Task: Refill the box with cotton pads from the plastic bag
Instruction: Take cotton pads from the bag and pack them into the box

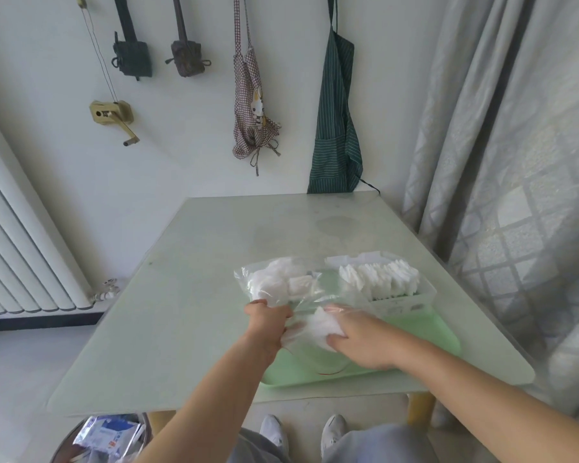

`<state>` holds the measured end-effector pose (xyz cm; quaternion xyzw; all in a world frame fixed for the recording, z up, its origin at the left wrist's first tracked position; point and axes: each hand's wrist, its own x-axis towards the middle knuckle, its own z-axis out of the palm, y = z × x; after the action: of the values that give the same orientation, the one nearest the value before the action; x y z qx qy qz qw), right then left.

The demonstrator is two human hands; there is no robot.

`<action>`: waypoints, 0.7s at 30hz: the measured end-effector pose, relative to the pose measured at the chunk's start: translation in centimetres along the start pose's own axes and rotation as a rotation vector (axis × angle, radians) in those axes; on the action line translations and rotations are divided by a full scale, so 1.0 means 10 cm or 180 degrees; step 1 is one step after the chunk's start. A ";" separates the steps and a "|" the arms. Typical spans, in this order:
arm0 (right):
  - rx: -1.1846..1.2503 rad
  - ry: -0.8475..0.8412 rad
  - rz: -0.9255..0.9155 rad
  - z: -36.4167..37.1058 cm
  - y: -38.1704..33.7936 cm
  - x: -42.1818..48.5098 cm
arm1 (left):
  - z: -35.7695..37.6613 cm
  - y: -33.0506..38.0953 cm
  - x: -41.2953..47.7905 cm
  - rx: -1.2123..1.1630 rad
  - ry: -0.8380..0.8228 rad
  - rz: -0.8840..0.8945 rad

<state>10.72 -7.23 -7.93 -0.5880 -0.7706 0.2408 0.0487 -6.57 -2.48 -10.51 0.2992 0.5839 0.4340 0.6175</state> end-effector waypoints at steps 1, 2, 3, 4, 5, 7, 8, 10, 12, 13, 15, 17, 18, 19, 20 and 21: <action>0.0053 -0.0123 0.0025 -0.02 0.00 -0.04 | 0.00 0.01 0.00 0.0056 0.0004 0.0039; 0.0124 -0.0280 0.0062 -0.05 0.00 -0.09 | 0.00 0.02 0.00 0.0137 0.0051 0.0085; 0.0182 -0.0434 0.0104 -0.08 -0.01 -0.14 | 0.01 0.03 0.01 0.0253 0.0131 0.0138; 0.0267 -0.0548 0.0121 -0.11 -0.01 -0.18 | 0.01 0.04 0.02 0.0334 0.0215 0.0190; 0.0401 -0.0602 0.0090 -0.14 -0.01 -0.22 | 0.02 0.05 0.04 0.0356 0.0282 0.0221; 0.0837 -0.0569 -0.0021 -0.21 -0.01 -0.27 | 0.02 0.07 0.05 0.0378 0.0347 0.0235; 0.1136 -0.0527 -0.0034 -0.25 -0.02 -0.29 | 0.02 0.08 0.05 0.0421 0.0345 0.0231; 0.1777 -0.0486 0.0043 -0.33 -0.01 -0.34 | 0.01 0.08 0.04 0.0483 0.0319 0.0231; 0.2517 -0.0511 0.0160 -0.39 0.06 -0.35 | -0.01 0.08 0.04 0.0686 0.0291 0.0251; 0.2889 -0.0563 0.0173 -0.42 0.10 -0.36 | -0.02 0.08 0.05 0.0840 0.0303 0.0262; 0.3460 -0.0657 0.0103 -0.49 0.16 -0.39 | -0.05 0.09 0.05 0.1108 0.0261 0.0241; 0.3938 -0.0549 -0.0005 -0.56 0.24 -0.39 | -0.09 0.15 -0.01 0.1297 0.0113 0.0114; 0.4173 -0.0430 -0.0007 -0.59 0.28 -0.39 | -0.13 0.19 -0.06 0.1478 0.0070 0.0049; 0.4380 -0.0293 0.0022 -0.61 0.32 -0.37 | -0.16 0.24 -0.10 0.1807 0.0083 0.0028; 0.4558 -0.0138 0.0063 -0.63 0.36 -0.35 | -0.20 0.30 -0.13 0.2340 0.0148 0.0083; 0.4682 0.0012 0.0093 -0.65 0.41 -0.32 | -0.24 0.35 -0.15 0.3040 0.0266 0.0235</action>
<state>17.60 -7.41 -3.29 -0.4140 -0.4018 0.6952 0.4287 -9.47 -2.58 -7.10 0.5522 0.7312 0.1506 0.3712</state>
